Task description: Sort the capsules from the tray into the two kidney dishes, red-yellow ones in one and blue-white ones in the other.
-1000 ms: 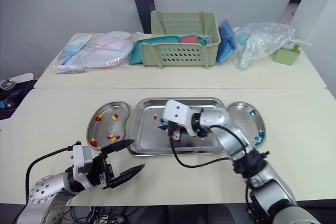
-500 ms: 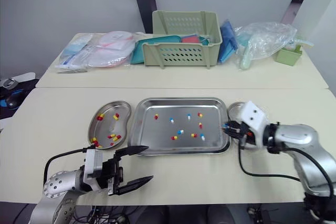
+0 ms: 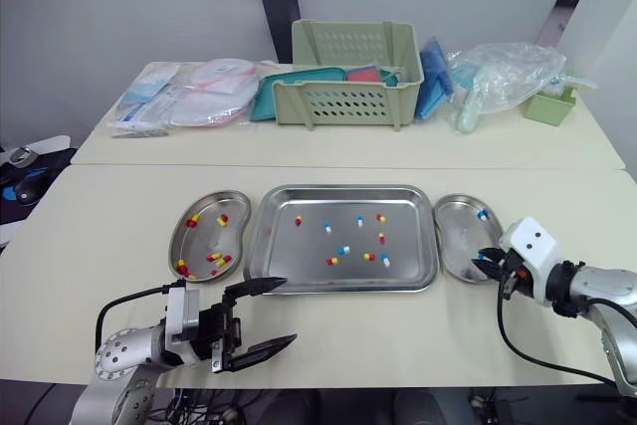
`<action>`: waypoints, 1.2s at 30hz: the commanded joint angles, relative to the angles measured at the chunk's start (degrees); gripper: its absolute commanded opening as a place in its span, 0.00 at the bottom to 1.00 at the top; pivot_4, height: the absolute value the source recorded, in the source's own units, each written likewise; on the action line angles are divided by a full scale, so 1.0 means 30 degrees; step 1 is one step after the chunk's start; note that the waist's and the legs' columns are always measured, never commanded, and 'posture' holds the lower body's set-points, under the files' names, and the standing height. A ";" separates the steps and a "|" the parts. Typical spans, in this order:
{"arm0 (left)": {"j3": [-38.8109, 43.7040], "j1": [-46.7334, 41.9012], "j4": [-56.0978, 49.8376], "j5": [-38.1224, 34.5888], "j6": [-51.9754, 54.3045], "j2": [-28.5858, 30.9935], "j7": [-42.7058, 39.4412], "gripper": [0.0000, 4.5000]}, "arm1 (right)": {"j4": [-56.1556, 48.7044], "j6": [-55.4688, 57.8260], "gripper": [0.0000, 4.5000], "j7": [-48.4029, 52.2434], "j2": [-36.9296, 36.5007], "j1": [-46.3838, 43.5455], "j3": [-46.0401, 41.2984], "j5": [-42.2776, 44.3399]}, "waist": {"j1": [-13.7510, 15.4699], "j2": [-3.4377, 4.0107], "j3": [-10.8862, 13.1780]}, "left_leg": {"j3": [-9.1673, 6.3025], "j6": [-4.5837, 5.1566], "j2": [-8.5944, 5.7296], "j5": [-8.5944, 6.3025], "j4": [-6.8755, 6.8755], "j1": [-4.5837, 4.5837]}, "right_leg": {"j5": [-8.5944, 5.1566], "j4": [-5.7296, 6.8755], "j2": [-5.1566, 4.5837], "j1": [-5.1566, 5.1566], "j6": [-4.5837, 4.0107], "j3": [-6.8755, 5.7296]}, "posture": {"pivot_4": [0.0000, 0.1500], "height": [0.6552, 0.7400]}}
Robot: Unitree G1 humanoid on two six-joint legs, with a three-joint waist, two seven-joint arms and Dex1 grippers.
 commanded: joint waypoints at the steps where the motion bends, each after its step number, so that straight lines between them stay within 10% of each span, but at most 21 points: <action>1: -0.0135 -0.0079 -0.0197 0.0148 -0.0468 -0.0148 0.0220 1.00 | 0.0384 -0.0827 0.30 -0.0437 -0.0401 -0.0178 -0.0483 -0.0289 | -0.0003 0.0002 0.0001 | 0.0002 -0.0001 0.0000 0.0000 0.0000 0.0000 | 0.0000 0.0000 -0.0001 0.0000 0.0000 0.0001 | 1.00 1.00; 12: -0.0148 0.0133 -0.0197 0.0351 -0.0721 -0.0341 0.0568 1.00 | 0.0428 -0.0610 0.99 -0.0607 -0.0463 -0.1170 -0.0974 0.0692 | 0.0015 0.0001 0.0007 | 0.0001 -0.0002 0.0000 0.0001 0.0001 0.0002 | 0.0000 0.0000 -0.0001 0.0003 0.0000 0.0000 | 1.00 1.00; 27: 0.0516 0.0296 -0.0408 0.0133 -0.0521 -0.0252 0.1353 1.00 | -0.1581 -0.2440 0.99 -0.0055 -0.0660 0.1037 -0.3388 0.1734 | 0.0035 0.0004 0.0011 | 0.0000 -0.0001 0.0000 0.0000 0.0002 0.0002 | 0.0000 -0.0001 0.0000 0.0008 0.0001 -0.0003 | 1.00 1.00; 36: 0.6267 0.2388 -0.1007 -0.0582 0.4126 0.1833 0.6846 1.00 | -0.1272 -0.3679 0.99 0.2219 -0.1674 0.3493 -0.6603 0.2531 | 0.0013 -0.0012 0.0026 | -0.0003 0.0000 0.0005 0.0000 0.0001 0.0036 | -0.0002 0.0010 0.0002 0.0034 0.0002 -0.0002 | 1.00 1.00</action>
